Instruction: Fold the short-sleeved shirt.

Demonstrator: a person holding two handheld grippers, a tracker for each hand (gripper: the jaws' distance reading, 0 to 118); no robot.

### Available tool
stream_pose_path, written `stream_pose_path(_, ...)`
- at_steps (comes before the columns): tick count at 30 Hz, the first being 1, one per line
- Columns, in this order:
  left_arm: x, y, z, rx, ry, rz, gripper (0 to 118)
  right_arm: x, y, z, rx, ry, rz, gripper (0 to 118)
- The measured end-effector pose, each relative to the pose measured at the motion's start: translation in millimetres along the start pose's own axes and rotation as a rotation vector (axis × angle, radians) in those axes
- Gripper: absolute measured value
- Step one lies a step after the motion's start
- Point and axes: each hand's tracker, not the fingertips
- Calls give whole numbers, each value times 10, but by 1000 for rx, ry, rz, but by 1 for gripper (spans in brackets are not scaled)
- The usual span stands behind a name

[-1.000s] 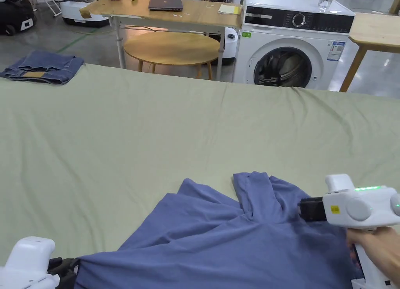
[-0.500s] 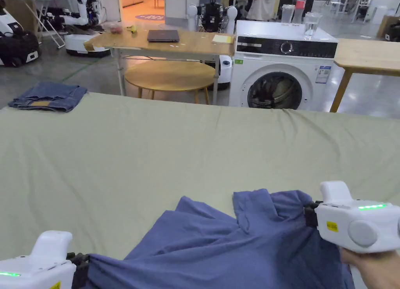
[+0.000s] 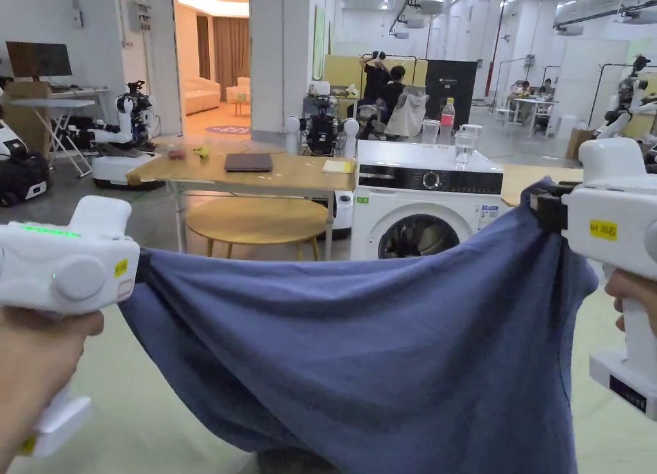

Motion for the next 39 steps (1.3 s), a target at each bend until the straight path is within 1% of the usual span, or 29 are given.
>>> stream_pose_path(2, 31, 410, 26, 53, 22, -18, 0, 46, 331, -3, 47, -21, -16, 0)
stream_pose_path(5, 16, 928, 15, 112, 72, -43, 0, 136, 750, -26, 112, -40, -63, 0)
stream_pose_path(7, -35, 1248, 58, 151, 102, -27, 0, 190, 986, -72, 139, -49, -88, 0)
stream_pose_path(12, -176, 1686, 49, 205, 122, -17, 0, 298, 1305, -173, 183, -69, -126, 0)
stream_pose_path(15, -184, 1675, 4, 197, 129, -21, 0, 333, 1266, -305, 170, -74, -133, 0)
stream_pose_path(18, -103, 1394, -191, 170, 123, -33, 0, 321, 969, -445, 139, -82, -126, 0)
stream_pose_path(21, 27, 911, -465, 102, 102, -13, 0, 300, 498, -572, 98, -108, -122, 0)
stream_pose_path(23, 97, 605, -548, 85, 111, -13, 0, 313, 226, -551, 93, -108, -143, 0)
stream_pose_path(25, 138, 398, -539, 70, 93, -13, 0, 351, 51, -421, 94, -88, -176, 0)
stream_pose_path(28, 138, 115, -336, 66, 57, -9, 0, 364, -238, -125, 97, -64, -179, 0)
stream_pose_path(30, 122, -140, -138, 69, 16, 22, 0, 326, -476, 120, 76, -58, -145, 0)
stream_pose_path(32, 130, -462, 79, 63, -15, 5, 0, 276, -828, 411, 69, -56, -143, 0)
stream_pose_path(33, 145, -677, 195, 57, -15, -9, 0, 229, -1058, 571, 27, -51, -114, 0)
stream_pose_path(34, 153, -909, 305, 48, -29, -13, 0, 217, -1322, 679, 21, -65, -115, 0)
stream_pose_path(36, 157, -1384, 501, 9, -50, -11, 0, 115, -1845, 939, -40, -79, -89, 0)
stream_pose_path(38, 151, -1878, 664, -53, -71, 29, 0, -30, -2416, 1177, -110, -94, -73, 0)
stream_pose_path(39, 151, -2160, 735, -88, -69, 51, 0, -105, -2734, 1287, -156, -101, -78, 0)
